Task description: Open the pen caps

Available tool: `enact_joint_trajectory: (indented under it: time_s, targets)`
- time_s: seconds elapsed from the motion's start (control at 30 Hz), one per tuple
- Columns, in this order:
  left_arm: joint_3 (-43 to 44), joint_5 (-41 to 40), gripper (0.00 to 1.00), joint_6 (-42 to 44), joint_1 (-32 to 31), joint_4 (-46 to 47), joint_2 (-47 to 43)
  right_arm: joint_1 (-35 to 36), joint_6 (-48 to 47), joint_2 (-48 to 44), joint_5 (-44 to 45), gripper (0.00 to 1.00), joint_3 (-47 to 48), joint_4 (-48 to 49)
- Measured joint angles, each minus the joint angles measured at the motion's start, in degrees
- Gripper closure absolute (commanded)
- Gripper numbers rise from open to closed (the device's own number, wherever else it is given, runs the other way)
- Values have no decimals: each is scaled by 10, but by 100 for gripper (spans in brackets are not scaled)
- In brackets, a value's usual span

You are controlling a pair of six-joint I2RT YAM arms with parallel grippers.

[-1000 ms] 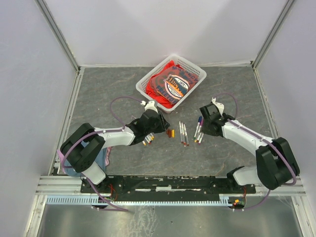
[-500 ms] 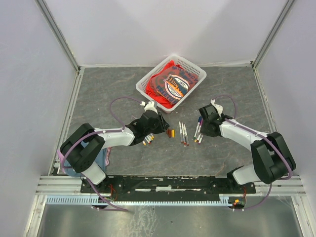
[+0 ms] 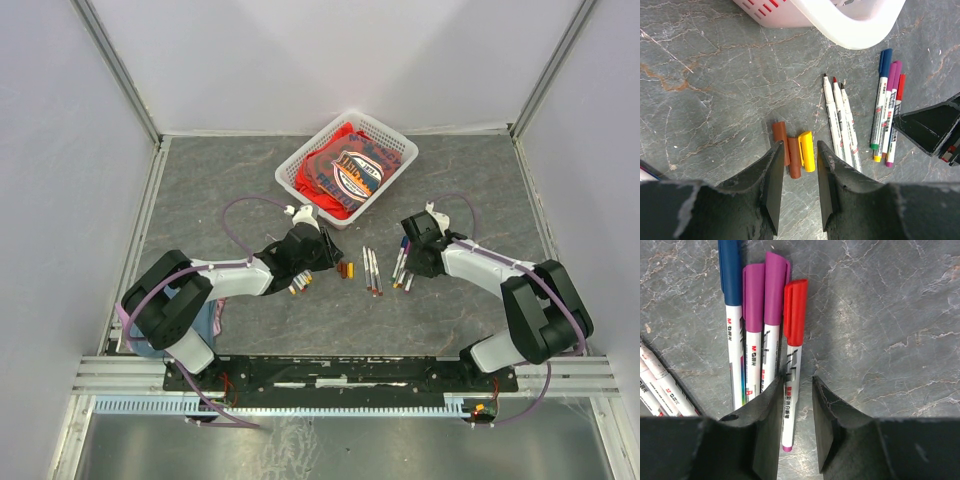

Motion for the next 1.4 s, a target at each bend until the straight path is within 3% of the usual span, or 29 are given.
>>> enact_joint_trajectory:
  time_s: [0.43, 0.77, 1.03, 1.4]
  targets:
    - [0, 6, 54, 0, 0, -1, -5, 0, 0, -3, -2, 98, -6, 6]
    - [10, 57, 49, 0, 0, 5, -15, 0, -4, -80, -24, 99, -26, -21]
    - [14, 141, 47, -12, 3, 82, -10, 0, -24, -185, -88, 99, -28, -9]
    - [29, 227, 46, -61, 12, 171, 47, 56, -51, -205, -182, 99, -33, 37]
